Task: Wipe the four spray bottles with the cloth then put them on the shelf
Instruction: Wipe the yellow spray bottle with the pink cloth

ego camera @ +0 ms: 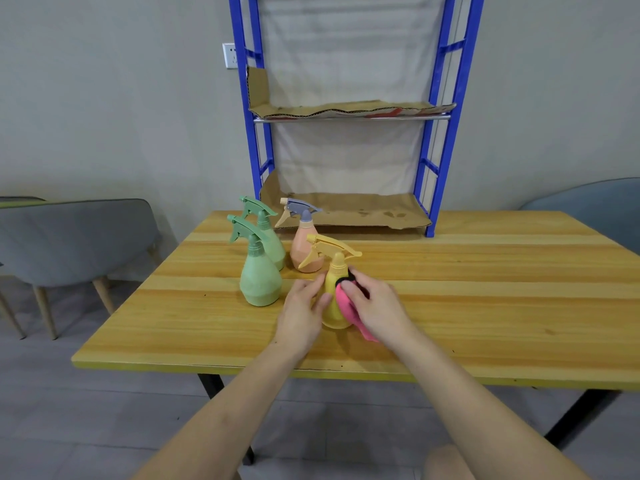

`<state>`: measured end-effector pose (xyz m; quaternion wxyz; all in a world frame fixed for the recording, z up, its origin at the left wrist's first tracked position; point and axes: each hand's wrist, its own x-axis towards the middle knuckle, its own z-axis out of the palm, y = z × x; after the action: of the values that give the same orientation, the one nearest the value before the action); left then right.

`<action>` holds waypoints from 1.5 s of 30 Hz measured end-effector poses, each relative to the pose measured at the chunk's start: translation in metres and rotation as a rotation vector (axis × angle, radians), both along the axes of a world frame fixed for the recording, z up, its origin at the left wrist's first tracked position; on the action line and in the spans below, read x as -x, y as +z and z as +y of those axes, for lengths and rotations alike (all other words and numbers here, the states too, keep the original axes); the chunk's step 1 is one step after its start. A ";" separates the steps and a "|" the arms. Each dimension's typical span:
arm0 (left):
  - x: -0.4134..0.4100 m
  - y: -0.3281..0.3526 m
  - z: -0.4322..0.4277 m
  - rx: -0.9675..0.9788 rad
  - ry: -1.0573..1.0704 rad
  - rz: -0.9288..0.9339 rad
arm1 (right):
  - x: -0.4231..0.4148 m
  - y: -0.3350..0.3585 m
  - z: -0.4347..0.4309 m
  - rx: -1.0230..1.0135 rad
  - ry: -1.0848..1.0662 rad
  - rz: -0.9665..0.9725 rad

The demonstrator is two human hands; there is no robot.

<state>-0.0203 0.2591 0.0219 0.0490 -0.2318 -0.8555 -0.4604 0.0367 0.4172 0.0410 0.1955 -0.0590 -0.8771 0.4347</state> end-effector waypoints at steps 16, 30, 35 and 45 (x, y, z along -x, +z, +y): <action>-0.005 0.011 0.003 -0.210 -0.011 -0.150 | -0.018 -0.011 0.009 -0.262 0.009 -0.143; 0.002 0.016 0.006 -0.034 0.019 -0.007 | -0.015 -0.010 0.020 -0.319 0.064 -0.196; 0.001 0.022 0.008 -0.067 0.015 -0.049 | -0.022 -0.015 0.014 -0.308 0.011 -0.165; 0.005 0.028 0.007 0.040 -0.021 -0.007 | -0.010 0.003 0.007 -0.218 0.010 -0.111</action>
<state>-0.0251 0.2662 0.0504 0.0367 -0.2399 -0.8622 -0.4446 0.0466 0.4245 0.0437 0.1499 -0.0570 -0.9290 0.3336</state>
